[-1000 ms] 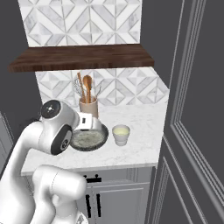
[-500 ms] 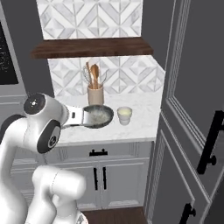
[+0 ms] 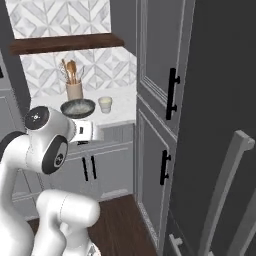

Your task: Grab a lemon wedge from the fridge and one ice cube from the ice bowl, and put them in the glass of lemonade.

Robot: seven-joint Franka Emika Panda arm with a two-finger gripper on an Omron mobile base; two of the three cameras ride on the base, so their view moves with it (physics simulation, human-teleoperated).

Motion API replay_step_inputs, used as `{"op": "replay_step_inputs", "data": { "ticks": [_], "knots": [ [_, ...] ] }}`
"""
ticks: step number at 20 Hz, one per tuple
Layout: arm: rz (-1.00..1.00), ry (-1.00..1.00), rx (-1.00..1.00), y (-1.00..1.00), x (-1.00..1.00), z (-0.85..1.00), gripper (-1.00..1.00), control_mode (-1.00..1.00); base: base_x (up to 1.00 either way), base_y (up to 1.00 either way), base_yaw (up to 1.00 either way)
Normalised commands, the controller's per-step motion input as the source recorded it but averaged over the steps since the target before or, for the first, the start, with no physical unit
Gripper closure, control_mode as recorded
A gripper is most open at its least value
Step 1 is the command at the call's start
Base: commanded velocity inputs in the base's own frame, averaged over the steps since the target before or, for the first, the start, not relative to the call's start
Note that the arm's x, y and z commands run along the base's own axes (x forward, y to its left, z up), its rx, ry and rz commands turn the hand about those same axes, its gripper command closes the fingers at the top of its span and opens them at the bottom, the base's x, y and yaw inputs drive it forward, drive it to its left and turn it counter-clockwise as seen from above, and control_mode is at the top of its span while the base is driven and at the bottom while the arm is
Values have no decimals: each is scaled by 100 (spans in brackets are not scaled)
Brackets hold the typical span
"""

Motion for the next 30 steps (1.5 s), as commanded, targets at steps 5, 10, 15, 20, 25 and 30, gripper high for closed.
{"op": "replay_step_inputs", "data": {
  "ticks": [5,10,15,20,25,30],
  "knots": [
    [0,0,0,0,0,0,-100,100,-65,18,-72],
    [0,0,0,0,0,0,-100,100,-59,14,-74],
    [0,0,0,0,0,0,-100,100,-54,0,-72],
    [0,0,0,0,0,0,-100,100,-51,0,-68],
    [0,0,0,0,0,0,-100,100,-40,11,-59],
    [0,0,0,0,0,0,-100,100,1,17,-12]
  ]
}}
